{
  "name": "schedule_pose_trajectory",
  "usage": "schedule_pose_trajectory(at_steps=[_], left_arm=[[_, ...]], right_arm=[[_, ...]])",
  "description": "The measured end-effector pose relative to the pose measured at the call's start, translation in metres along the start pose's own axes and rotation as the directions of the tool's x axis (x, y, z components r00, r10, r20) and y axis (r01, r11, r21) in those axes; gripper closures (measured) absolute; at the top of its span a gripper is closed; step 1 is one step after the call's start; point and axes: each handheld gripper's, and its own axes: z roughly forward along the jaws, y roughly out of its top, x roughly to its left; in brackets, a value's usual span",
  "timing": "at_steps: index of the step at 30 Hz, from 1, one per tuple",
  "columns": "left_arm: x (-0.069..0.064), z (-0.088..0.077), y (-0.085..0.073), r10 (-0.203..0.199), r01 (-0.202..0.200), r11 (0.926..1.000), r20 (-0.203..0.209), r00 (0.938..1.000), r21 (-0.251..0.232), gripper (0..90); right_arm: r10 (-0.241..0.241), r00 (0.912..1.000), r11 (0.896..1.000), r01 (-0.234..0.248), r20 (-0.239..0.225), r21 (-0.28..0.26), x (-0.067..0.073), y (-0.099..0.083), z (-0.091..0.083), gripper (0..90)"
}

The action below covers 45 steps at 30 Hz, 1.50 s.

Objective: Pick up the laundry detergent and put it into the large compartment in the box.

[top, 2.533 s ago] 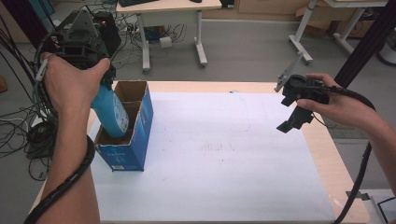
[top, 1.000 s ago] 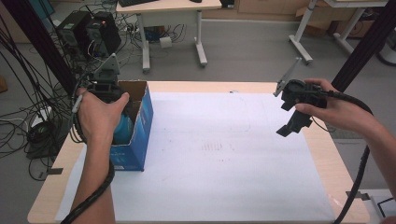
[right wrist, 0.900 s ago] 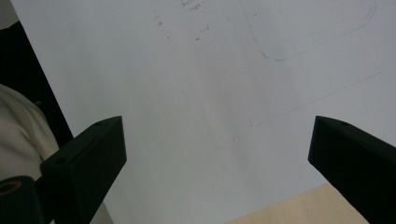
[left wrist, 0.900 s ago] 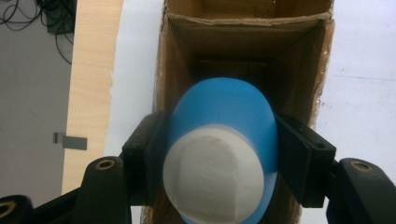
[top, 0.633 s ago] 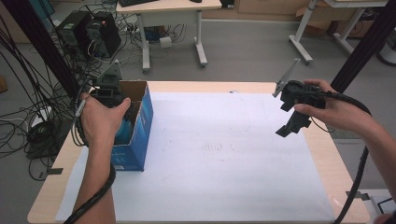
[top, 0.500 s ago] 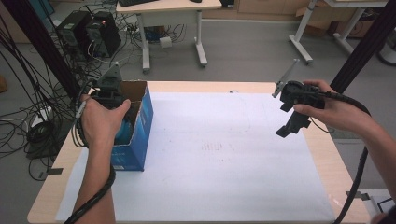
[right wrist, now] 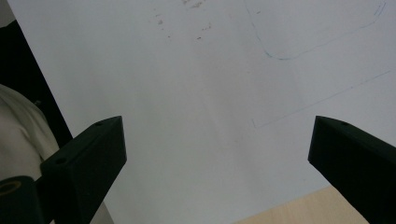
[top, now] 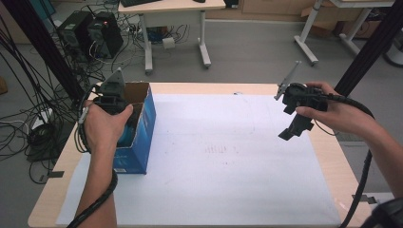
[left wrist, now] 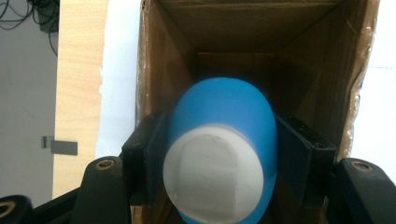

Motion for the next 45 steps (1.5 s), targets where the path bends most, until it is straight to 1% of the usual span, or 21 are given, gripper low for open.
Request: schedule_pose_trajectory(at_steps=[6, 8, 9, 14, 16, 18, 19, 21, 23, 25, 27, 28, 29, 31, 34, 38, 41, 42, 44, 45], left_arm=[[0.0, 0.002, 0.001, -0.007, 0.007, 1.0, 0.007, 1.0, -0.003, 38.2], [0.001, 0.002, 0.002, -0.012, 0.012, 0.9999, 0.022, 0.9997, 0.001, 36.9], [0.001, 0.002, 0.003, -0.006, 0.006, 1.0, 0.023, 0.9997, 0.006, 36.1], [0.001, 0.001, 0.001, -0.014, 0.014, 0.9999, 0.022, 0.9997, 0.0, 34.1], [0.003, -0.001, -0.001, -0.015, 0.015, 0.9999, 0.03, 0.9994, -0.005, 34.0], [0.002, -0.004, -0.002, -0.012, 0.013, 0.9999, 0.029, 0.9995, -0.007, 33.1], [0.002, -0.005, -0.002, -0.007, 0.007, 1.0, 0.034, 0.9994, -0.003, 32.7], [0.001, -0.009, -0.003, -0.005, 0.005, 1.0, 0.033, 0.9994, -0.008, 31.9], [0.002, -0.013, -0.005, -0.005, 0.006, 0.9998, 0.041, 0.9991, -0.018, 31.0], [-0.001, -0.018, -0.006, -0.001, 0.002, 0.9998, 0.022, 0.9998, -0.022, 31.1], [0.001, -0.023, -0.008, -0.003, 0.004, 0.9996, 0.028, 0.9996, -0.029, 30.4], [0.001, -0.027, -0.011, -0.002, 0.003, 0.9993, 0.022, 0.9998, -0.038, 29.0], [0.001, -0.027, -0.011, -0.002, 0.003, 0.9993, 0.022, 0.9998, -0.038, 28.1], [0.005, -0.033, -0.015, -0.001, 0.003, 0.9989, 0.034, 0.9994, -0.047, 27.1], [0.007, -0.038, -0.021, -0.001, 0.004, 0.9981, 0.04, 0.9992, -0.062, 22.9], [0.011, -0.045, -0.024, 0.001, 0.003, 0.9976, 0.051, 0.9987, -0.069, 16.3], [0.012, -0.048, -0.027, -0.005, 0.01, 0.9967, 0.056, 0.9984, -0.08, 14.9], [0.013, -0.049, -0.028, -0.003, 0.008, 0.9963, 0.059, 0.9983, -0.086, 13.6], [0.013, -0.055, -0.033, 0.004, 0.003, 0.9935, 0.067, 0.9978, -0.114, 13.2], [0.013, -0.055, -0.033, 0.004, 0.003, 0.9935, 0.067, 0.9978, -0.114, 12.9]], right_arm=[[-0.002, 1.0, 1.0, 0.002, 0.002, 0.001, 0.001, 0.001, 0.0, 4.5], [-0.003, 1.0, 1.0, 0.003, 0.001, 0.001, 0.001, 0.001, 0.001, 4.5], [-0.002, 1.0, 1.0, 0.002, -0.001, 0.0, 0.0, 0.0, 0.002, 4.5], [-0.001, 1.0, 1.0, 0.001, -0.003, 0.0, 0.0, -0.001, 0.003, 4.5], [0.001, 1.0, 1.0, -0.001, -0.003, 0.001, 0.0, -0.001, 0.003, 4.5], [0.0, 1.0, 1.0, 0.0, -0.004, -0.001, -0.001, -0.001, 0.002, 4.5], [0.0, 1.0, 1.0, 0.0, -0.004, -0.002, 0.0, -0.001, 0.002, 4.4], [0.0, 1.0, 1.0, 0.0, -0.004, -0.003, 0.0, -0.001, 0.003, 4.5], [-0.004, 1.0, 1.0, 0.004, -0.002, -0.002, 0.001, 0.0, 0.003, 4.5], [-0.007, 1.0, 1.0, 0.007, -0.004, -0.005, 0.001, 0.0, 0.003, 4.5], [-0.006, 1.0, 1.0, 0.006, -0.003, -0.004, 0.002, 0.0, 0.003, 4.5], [-0.006, 1.0, 1.0, 0.006, -0.002, -0.006, 0.003, 0.0, 0.003, 4.5], [-0.005, 1.0, 1.0, 0.005, -0.002, -0.007, 0.003, 0.0, 0.003, 4.5], [-0.004, 1.0, 1.0, 0.004, -0.004, -0.007, 0.003, 0.0, 0.003, 4.5], [-0.008, 1.0, 1.0, 0.008, -0.003, -0.007, 0.004, 0.001, 0.003, 4.5], [-0.015, 0.9999, 1.0, 0.015, -0.001, -0.01, 0.006, 0.002, 0.002, 4.5], [-0.014, 0.9999, 1.0, 0.014, 0.0, -0.015, 0.006, 0.001, 0.001, 4.5], [-0.014, 0.9999, 1.0, 0.014, 0.001, -0.017, 0.006, 0.001, 0.0, 4.5], [-0.012, 0.9999, 1.0, 0.012, 0.003, -0.016, 0.007, 0.001, 0.0, 4.5], [-0.013, 0.9999, 1.0, 0.013, 0.003, -0.015, 0.006, 0.001, 0.0, 4.5]])
